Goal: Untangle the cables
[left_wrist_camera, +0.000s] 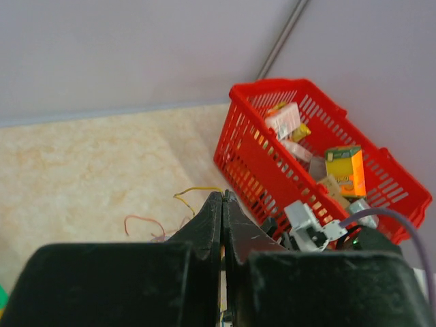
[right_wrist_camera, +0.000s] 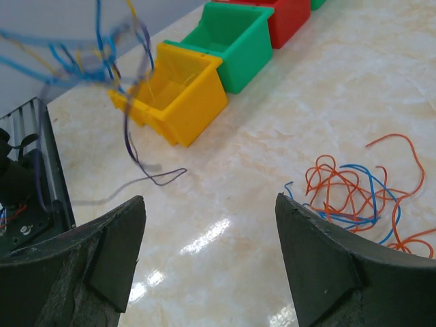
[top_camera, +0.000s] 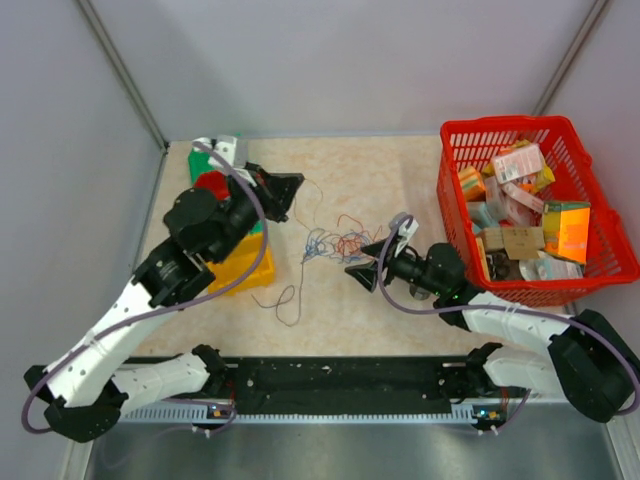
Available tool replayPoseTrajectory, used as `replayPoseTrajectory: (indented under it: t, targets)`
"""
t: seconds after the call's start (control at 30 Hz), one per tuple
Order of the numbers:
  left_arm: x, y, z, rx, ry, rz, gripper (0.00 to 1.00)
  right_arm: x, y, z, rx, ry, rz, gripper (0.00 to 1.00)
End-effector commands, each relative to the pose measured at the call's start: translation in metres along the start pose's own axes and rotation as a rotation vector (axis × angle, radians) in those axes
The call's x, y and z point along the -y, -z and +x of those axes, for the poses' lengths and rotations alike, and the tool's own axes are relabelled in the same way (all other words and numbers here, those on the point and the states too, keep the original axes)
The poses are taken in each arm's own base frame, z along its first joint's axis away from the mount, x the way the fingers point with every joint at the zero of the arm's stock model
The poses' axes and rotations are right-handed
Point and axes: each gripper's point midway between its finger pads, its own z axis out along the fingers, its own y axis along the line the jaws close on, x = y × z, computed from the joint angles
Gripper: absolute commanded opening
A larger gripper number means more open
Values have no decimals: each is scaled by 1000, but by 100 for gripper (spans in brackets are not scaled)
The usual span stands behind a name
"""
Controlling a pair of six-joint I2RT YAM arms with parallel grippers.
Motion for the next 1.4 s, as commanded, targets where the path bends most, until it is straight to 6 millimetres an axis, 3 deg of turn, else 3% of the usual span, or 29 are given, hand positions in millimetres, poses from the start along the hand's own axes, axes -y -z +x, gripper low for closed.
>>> replayPoseTrajectory:
  t: [0.0,0.13,0.33,0.6,0.83,0.93,1.0,1.13,1.27,1.37]
  targets:
    - [7,-25,41,-75,90,43,0,-15,1,-32,113,9,-51,76]
    - [6,-42,78,-156,118,52,0,-9,-1,-34,119,-28,-10,74]
    - [2,-57,108,-208,138,44,0,-7,-7,-32,106,-68,7,57]
    - [5,-58,116,-236,155,56,0,31,-6,-25,86,-83,223,48]
    - [9,-56,123,-252,185,78,0,12,-12,-24,79,-64,128,48]
    - [12,-57,123,-254,198,89,0,10,-16,-20,54,-49,129,46]
    - [17,-55,123,-266,202,121,0,18,-18,-17,38,-45,180,40]
    - [16,-48,107,-250,149,112,0,55,-10,-8,5,-42,394,27]
    - [17,-29,68,-145,85,125,0,98,9,4,-51,-52,669,0]
    - [18,-10,29,-49,21,131,0,120,20,12,-117,-39,822,0]
